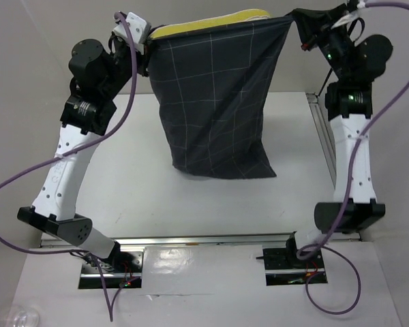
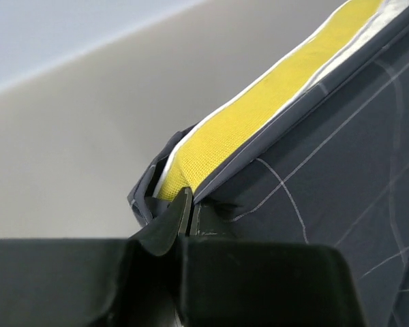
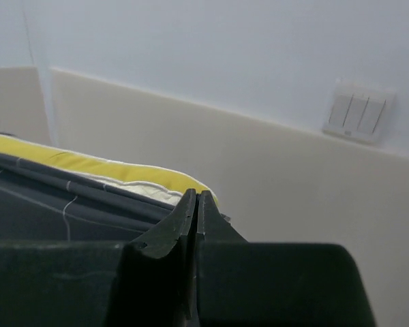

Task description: Put the pillow into the pillowcase

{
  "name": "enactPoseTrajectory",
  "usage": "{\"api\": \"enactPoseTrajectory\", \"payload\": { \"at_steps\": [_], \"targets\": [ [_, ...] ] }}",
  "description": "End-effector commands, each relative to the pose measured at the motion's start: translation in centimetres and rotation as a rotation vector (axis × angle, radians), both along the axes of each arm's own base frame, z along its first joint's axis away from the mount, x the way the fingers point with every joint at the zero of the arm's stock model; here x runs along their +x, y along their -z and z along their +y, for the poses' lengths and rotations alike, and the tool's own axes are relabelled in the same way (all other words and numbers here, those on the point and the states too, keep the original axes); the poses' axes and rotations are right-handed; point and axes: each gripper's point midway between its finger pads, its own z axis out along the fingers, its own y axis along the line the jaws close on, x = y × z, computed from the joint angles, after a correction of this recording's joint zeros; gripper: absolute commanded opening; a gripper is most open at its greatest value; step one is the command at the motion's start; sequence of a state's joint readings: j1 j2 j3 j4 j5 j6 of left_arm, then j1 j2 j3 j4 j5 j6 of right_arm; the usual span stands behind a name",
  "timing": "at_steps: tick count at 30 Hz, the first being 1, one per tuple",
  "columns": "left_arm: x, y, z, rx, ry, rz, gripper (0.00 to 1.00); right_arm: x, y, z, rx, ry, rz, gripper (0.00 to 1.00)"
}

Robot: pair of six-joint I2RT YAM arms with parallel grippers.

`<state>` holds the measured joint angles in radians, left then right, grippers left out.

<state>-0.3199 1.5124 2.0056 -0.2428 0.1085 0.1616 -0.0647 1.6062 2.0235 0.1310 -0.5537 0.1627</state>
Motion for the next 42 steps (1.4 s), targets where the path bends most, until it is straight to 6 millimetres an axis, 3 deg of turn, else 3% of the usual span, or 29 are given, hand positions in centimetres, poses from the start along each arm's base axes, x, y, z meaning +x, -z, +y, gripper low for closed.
{"api": "enactPoseTrajectory", "payload": {
  "at_steps": [1,4,5,7,9,12,13,15,17,18,19,21,22,23,24,25,27,28,29,31,32,37,39,42],
  "targets": [
    [-4.5,-8.3,13.1,0.004,-0.521,-0.231,0.0,-7.9,-8.4,-9.9,0.024,0.448,-0.372,0.0],
    [-5.1,-7.4,12.7,0.062,-0.519,-0.217,0.0,-8.3,-5.9,-9.3,-0.021,0.441,-0.322,0.0],
    [-6.3,-8.5,13.6,0.051,-0.561,-0.26,0.0,-8.7,-5.3,-8.9,-0.048,0.428,-0.319,0.0],
    [-6.9,-9.0,14.2,0.045,-0.587,-0.274,0.0,-10.0,-5.4,-8.6,-0.049,0.428,-0.351,0.0],
    [-9.1,-10.5,14.6,0.021,-0.581,-0.32,0.0,-11.5,-6.2,-8.0,-0.056,0.418,-0.387,0.0],
    [-10.6,-12.1,14.3,0.0,-0.55,-0.385,0.0,-13.9,-8.2,-7.5,-0.056,0.418,-0.455,0.0],
    [-12.0,-13.7,14.4,-0.014,-0.539,-0.424,0.0,-14.5,-9.0,-7.4,-0.056,0.418,-0.481,0.0],
    [-12.8,-14.7,13.6,0.003,-0.49,-0.477,0.0,-16.0,-10.0,-7.0,-0.05,0.412,-0.523,0.0],
    [-15.7,-16.4,12.8,0.006,-0.425,-0.606,0.0,-18.3,-10.9,-6.5,-0.05,0.411,-0.58,0.0],
    [-16.4,-16.6,12.4,0.011,-0.4,-0.627,0.0,-18.3,-10.9,-6.5,-0.039,0.4,-0.574,0.0],
    [-16.3,-16.4,12.0,0.026,-0.377,-0.623,0.0,-18.2,-10.7,-6.0,-0.059,0.379,-0.56,0.0],
    [-13.8,-14.1,10.8,0.083,-0.335,-0.499,0.0,-16.2,-8.5,-5.0,-0.083,0.301,-0.425,0.0],
    [-12.8,-13.5,11.0,0.067,-0.346,-0.45,0.0,-15.4,-7.6,-5.0,-0.05,0.275,-0.384,0.0],
    [-13.2,-14.6,12.0,0.008,-0.393,-0.455,0.0,-15.1,-7.5,-5.5,-0.027,0.289,-0.387,0.0],
    [-12.4,-14.3,13.1,-0.027,-0.455,-0.42,0.0,-15.2,-7.9,-6.3,0.006,0.327,-0.399,0.0],
    [-13.0,-15.0,13.4,-0.049,-0.463,-0.435,0.0,-15.9,-8.7,-6.3,0.022,0.331,-0.416,0.0],
    [-12.7,-14.0,13.0,-0.037,-0.441,-0.432,0.0,-17.2,-9.5,-5.4,-0.005,0.301,-0.467,0.0],
    [-15.5,-15.6,13.3,-0.052,-0.432,-0.521,0.0,-17.8,-9.6,-4.9,-0.012,0.279,-0.48,0.0],
    [-15.1,-14.8,13.0,-0.044,-0.421,-0.518,0.0,-18.5,-9.8,-4.4,-0.016,0.255,-0.504,0.0],
    [-16.3,-15.7,13.6,-0.077,-0.437,-0.546,0.0,-19.3,-9.8,-3.5,-0.032,0.211,-0.504,0.0],
    [-15.8,-15.2,13.7,-0.077,-0.443,-0.508,0.0,-19.3,-9.7,-3.3,-0.033,0.199,-0.5,0.0],
    [-18.1,-16.1,13.6,-0.12,-0.394,-0.511,0.0,-22.5,-10.3,-1.5,-0.058,0.122,-0.527,0.0],
    [-16.8,-14.8,13.1,-0.118,-0.384,-0.458,0.0,-20.8,-8.8,-1.8,-0.048,0.123,-0.462,0.0],
    [-13.6,-11.4,12.4,-0.078,-0.383,-0.374,0.0,-16.5,-5.8,-2.8,-0.028,0.126,-0.327,0.0]
  ]
}}
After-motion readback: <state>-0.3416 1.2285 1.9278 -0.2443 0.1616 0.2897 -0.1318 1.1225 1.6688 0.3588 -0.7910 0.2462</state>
